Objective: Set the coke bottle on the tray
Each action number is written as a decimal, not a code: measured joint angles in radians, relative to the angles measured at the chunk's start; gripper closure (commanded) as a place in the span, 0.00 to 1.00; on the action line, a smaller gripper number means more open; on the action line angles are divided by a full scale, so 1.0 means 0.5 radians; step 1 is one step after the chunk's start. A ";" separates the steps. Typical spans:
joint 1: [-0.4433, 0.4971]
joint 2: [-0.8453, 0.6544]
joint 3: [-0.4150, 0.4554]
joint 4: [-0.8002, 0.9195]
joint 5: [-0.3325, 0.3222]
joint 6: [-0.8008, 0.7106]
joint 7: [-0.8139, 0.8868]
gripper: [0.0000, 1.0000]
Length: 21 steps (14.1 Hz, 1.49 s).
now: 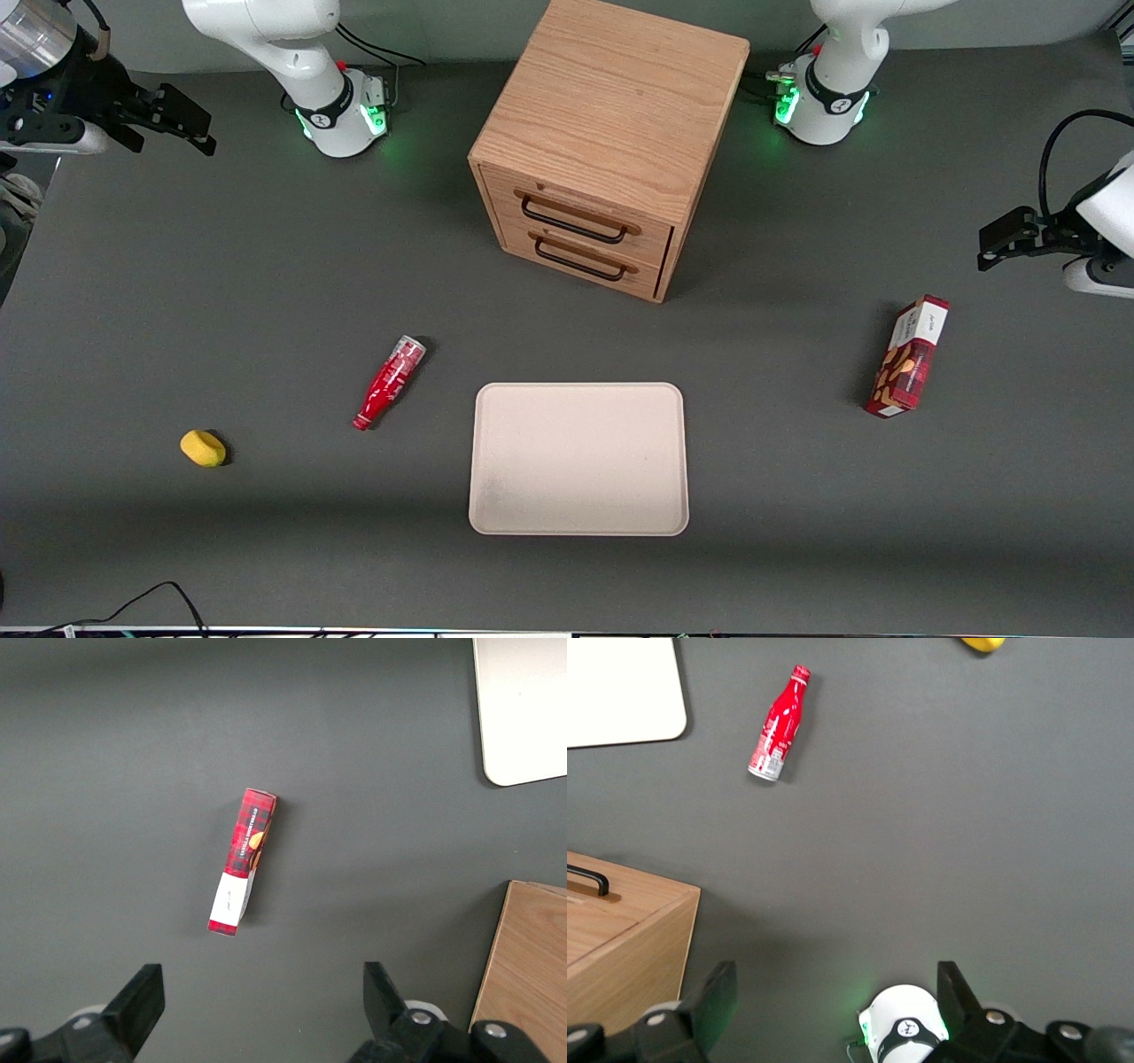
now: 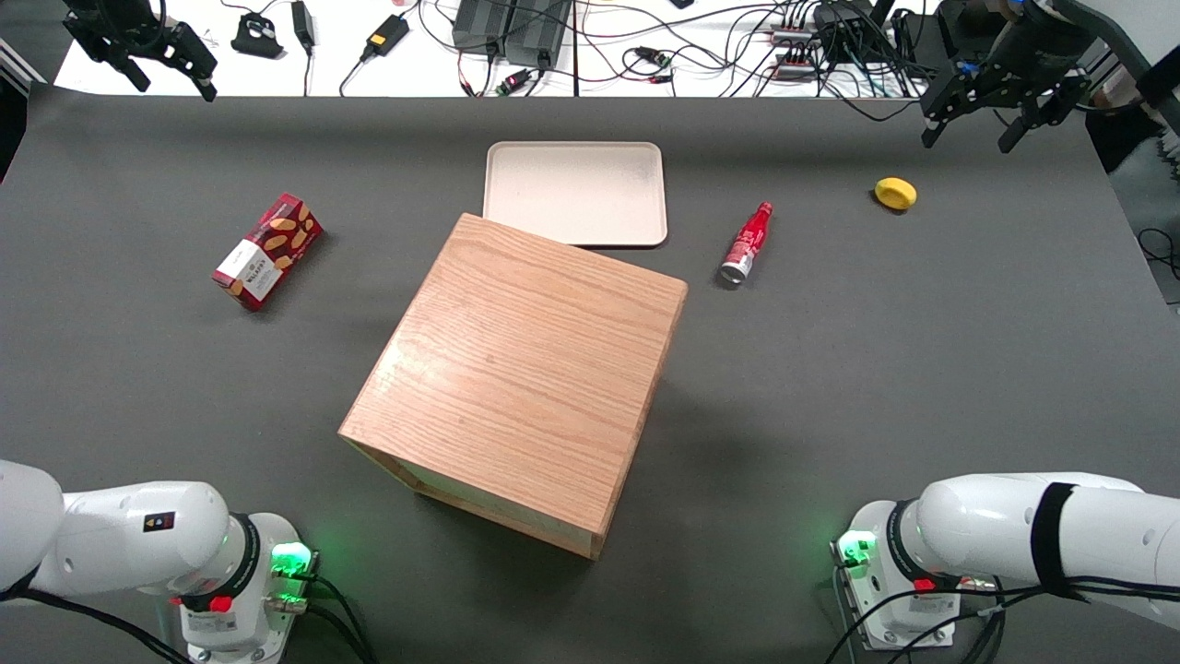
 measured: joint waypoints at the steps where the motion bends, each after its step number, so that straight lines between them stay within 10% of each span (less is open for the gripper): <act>1: 0.000 0.022 0.000 0.024 0.000 -0.002 0.000 0.00; 14: 0.004 0.144 0.038 0.190 0.000 -0.038 -0.028 0.00; 21: 0.013 0.957 0.302 0.460 0.003 0.214 0.781 0.00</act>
